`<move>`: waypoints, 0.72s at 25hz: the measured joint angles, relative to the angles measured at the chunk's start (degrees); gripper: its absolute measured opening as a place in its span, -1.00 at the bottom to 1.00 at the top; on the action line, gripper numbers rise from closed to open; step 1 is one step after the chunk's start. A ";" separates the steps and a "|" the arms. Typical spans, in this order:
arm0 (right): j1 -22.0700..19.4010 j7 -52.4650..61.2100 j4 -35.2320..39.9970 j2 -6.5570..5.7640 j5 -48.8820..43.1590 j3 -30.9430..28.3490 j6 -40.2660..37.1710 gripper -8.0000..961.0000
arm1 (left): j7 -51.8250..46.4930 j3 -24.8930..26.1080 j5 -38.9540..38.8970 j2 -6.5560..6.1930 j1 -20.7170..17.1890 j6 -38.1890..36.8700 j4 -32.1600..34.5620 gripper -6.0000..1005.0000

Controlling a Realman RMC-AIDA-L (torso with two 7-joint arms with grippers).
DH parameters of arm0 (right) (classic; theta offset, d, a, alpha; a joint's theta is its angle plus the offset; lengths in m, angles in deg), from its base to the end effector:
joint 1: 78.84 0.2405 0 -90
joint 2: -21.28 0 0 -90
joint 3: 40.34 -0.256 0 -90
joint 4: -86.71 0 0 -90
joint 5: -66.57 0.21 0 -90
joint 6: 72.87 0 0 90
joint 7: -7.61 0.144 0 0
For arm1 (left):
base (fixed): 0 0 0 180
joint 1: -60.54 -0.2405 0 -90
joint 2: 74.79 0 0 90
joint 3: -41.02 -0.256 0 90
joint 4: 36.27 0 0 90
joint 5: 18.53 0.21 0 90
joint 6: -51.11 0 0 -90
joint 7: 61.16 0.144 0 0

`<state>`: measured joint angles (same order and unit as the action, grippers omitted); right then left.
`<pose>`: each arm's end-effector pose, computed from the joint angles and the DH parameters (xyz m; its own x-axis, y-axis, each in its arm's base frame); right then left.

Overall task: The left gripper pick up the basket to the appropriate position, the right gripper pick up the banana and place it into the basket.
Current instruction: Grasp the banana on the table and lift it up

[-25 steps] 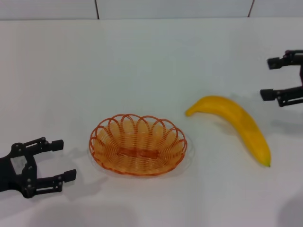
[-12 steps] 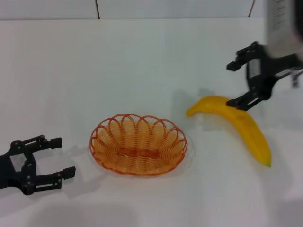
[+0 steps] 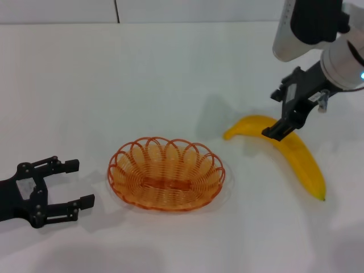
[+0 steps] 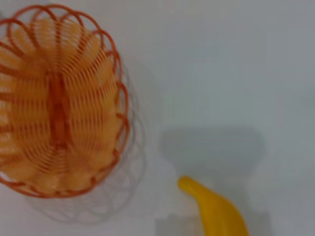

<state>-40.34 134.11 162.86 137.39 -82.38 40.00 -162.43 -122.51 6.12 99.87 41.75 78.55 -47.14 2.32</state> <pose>0.1691 0.3714 0.0136 0.8670 -0.3112 0.3893 -0.1749 -0.9214 -0.3471 -0.3286 0.2541 0.0247 0.8627 0.2276 0.4516 0.3587 -0.9049 -0.2291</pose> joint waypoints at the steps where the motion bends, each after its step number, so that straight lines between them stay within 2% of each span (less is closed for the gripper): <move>1: 0.28 0.67 -1.43 -0.01 -0.86 0.00 0.86 0.52 | 0.00 -0.01 0.00 0.00 0.01 0.00 0.00 0.69; 8: 0.78 2.87 -8.77 -0.04 -3.92 -0.91 5.89 0.51 | 0.00 0.00 0.00 0.09 0.08 0.00 -0.02 0.69; 18: 0.31 3.82 -10.82 0.07 -3.96 -1.99 5.63 0.50 | 0.00 0.00 0.00 0.09 0.09 0.00 -0.17 0.69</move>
<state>-40.03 137.93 152.04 137.46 -86.34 38.01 -156.80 -122.51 6.12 99.86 41.84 78.64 -47.15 2.14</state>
